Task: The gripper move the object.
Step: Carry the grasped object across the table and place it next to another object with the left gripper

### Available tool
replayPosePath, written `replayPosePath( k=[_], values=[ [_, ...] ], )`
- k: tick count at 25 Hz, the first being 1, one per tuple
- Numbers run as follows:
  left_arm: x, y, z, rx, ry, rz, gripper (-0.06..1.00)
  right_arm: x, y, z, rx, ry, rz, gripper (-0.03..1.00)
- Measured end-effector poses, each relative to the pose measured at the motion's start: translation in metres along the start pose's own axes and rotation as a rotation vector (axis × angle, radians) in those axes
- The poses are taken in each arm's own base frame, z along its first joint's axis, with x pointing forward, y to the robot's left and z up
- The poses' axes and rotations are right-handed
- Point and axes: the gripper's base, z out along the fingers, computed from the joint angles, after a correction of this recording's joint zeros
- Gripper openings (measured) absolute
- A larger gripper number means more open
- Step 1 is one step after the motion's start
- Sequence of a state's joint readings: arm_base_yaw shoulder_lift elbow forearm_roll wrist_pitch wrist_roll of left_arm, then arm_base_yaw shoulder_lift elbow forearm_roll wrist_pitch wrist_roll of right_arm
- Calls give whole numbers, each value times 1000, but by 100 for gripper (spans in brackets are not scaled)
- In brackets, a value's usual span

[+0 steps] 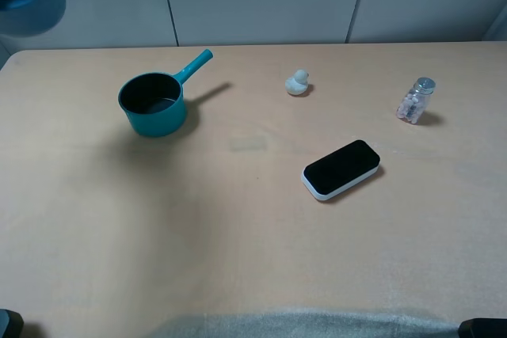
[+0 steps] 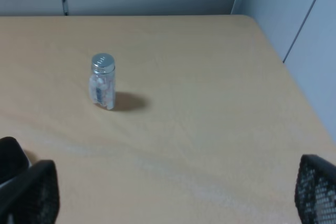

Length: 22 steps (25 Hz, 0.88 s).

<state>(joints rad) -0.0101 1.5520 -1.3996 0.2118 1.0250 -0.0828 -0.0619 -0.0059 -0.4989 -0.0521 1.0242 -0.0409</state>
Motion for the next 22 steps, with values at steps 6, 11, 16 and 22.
replayPosePath(
  k=[6,11,16,22],
  values=[
    [10,-5,33,10,15,9,6,0,0,0,0,0,0,68],
    [17,-8,58,15,43,8,6,0,0,0,0,0,0,68],
    [20,-11,78,21,58,15,6,0,0,0,0,0,0,68],
    [30,-17,110,27,118,19,6,0,0,0,0,0,0,68]
  ],
)
